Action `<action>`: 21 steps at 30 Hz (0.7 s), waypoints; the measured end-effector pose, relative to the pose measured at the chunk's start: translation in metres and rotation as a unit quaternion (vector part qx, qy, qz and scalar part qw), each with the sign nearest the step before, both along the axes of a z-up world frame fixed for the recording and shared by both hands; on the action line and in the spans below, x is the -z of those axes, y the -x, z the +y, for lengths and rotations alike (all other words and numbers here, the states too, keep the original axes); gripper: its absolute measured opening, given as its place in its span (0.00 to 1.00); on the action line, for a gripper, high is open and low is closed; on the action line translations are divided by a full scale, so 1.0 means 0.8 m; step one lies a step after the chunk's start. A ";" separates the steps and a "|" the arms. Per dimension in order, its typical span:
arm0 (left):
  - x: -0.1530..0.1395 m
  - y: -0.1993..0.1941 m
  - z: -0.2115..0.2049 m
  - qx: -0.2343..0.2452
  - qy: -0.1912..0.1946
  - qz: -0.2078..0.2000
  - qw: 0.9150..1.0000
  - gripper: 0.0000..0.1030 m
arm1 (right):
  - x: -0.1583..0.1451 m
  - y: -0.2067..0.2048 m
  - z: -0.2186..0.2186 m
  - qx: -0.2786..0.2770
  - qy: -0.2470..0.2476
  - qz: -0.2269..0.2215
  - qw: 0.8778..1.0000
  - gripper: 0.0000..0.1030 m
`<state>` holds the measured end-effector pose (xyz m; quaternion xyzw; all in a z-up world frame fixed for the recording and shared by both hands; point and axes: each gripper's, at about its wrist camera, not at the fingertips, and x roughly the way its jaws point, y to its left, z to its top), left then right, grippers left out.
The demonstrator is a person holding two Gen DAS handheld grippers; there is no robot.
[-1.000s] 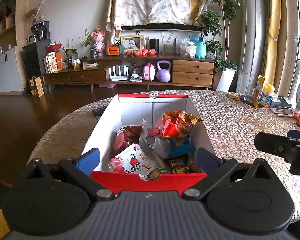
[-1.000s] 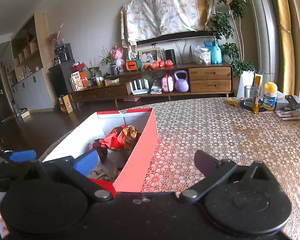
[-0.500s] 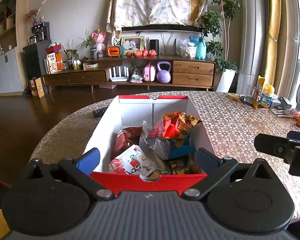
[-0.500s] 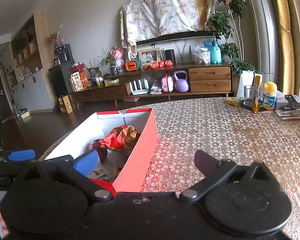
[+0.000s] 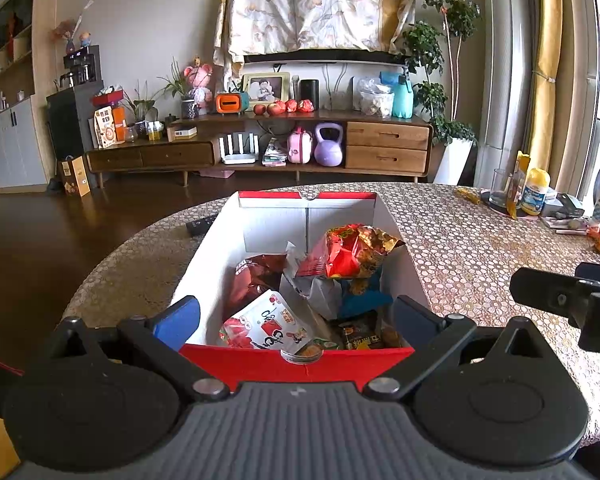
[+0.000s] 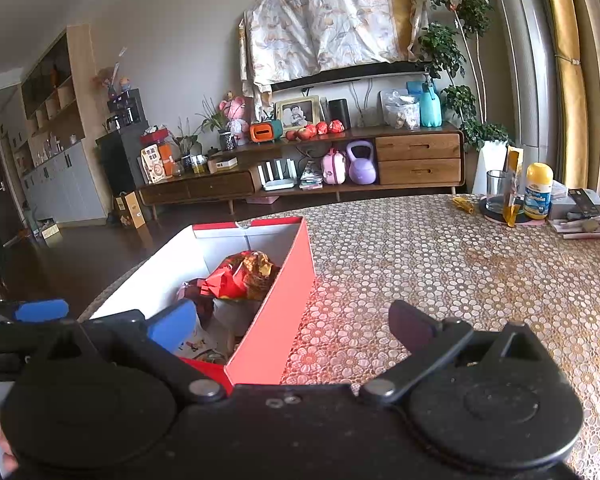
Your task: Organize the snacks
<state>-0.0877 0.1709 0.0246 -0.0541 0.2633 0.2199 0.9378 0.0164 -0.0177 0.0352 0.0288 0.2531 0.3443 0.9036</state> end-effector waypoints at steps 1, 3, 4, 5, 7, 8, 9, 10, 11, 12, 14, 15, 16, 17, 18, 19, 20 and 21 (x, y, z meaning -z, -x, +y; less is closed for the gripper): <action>0.000 0.000 0.000 0.000 0.000 0.000 1.000 1.00 | 0.000 0.000 0.000 0.000 0.000 0.000 1.000 1.00; -0.001 0.000 0.001 0.000 0.000 0.000 1.000 1.00 | 0.000 0.000 0.000 0.001 0.000 0.001 1.000 1.00; -0.001 0.000 0.000 0.000 0.000 0.000 1.000 1.00 | 0.000 0.000 0.000 0.000 0.000 0.000 1.000 1.00; -0.001 0.001 0.002 -0.001 -0.001 0.000 1.000 1.00 | 0.000 0.000 0.000 0.000 0.000 0.000 1.000 1.00; -0.001 0.000 0.000 0.000 0.000 0.000 1.000 1.00 | 0.000 0.000 0.000 0.001 -0.001 0.000 1.000 1.00; -0.001 0.000 0.000 0.000 0.000 0.000 1.000 1.00 | 0.000 0.000 0.000 0.001 0.000 0.000 1.000 1.00; -0.001 0.000 0.001 0.000 -0.001 0.000 1.000 1.00 | 0.000 0.000 0.000 0.001 0.000 0.000 1.000 1.00; -0.002 0.001 0.003 -0.001 -0.001 0.000 1.000 1.00 | 0.001 0.000 0.000 0.002 0.000 0.001 1.000 1.00; -0.001 0.001 0.001 0.000 -0.001 0.000 1.000 1.00 | 0.001 0.001 0.000 0.002 -0.001 0.001 1.000 1.00; -0.002 0.001 0.002 0.000 -0.001 0.000 1.000 1.00 | 0.001 0.001 0.000 0.001 0.000 0.001 1.000 1.00; -0.002 0.001 0.002 -0.001 -0.001 0.000 1.000 1.00 | 0.001 0.001 0.000 0.002 -0.001 0.001 1.000 1.00; -0.001 0.000 0.001 0.000 0.000 0.000 1.000 1.00 | 0.001 0.001 0.000 0.001 -0.001 0.001 1.000 1.00; -0.001 0.000 0.000 0.000 -0.001 0.000 1.000 1.00 | 0.001 0.001 0.000 0.001 0.000 0.001 1.000 1.00; -0.002 0.001 0.002 0.000 -0.001 0.000 1.000 1.00 | 0.001 0.001 0.000 0.002 0.000 0.001 1.000 1.00; -0.001 0.000 0.001 0.000 -0.001 0.000 1.000 1.00 | 0.001 0.001 0.000 0.002 0.000 0.001 1.000 1.00; -0.002 0.000 0.002 0.000 -0.002 0.000 1.000 1.00 | 0.002 0.002 0.000 0.002 -0.001 0.001 1.000 1.00; -0.002 0.001 0.002 -0.001 -0.001 0.000 1.000 1.00 | 0.002 0.002 0.000 0.002 -0.001 0.002 1.000 1.00; -0.001 0.000 0.000 0.000 -0.001 0.000 1.000 1.00 | 0.002 0.002 -0.001 0.002 0.000 0.002 1.000 1.00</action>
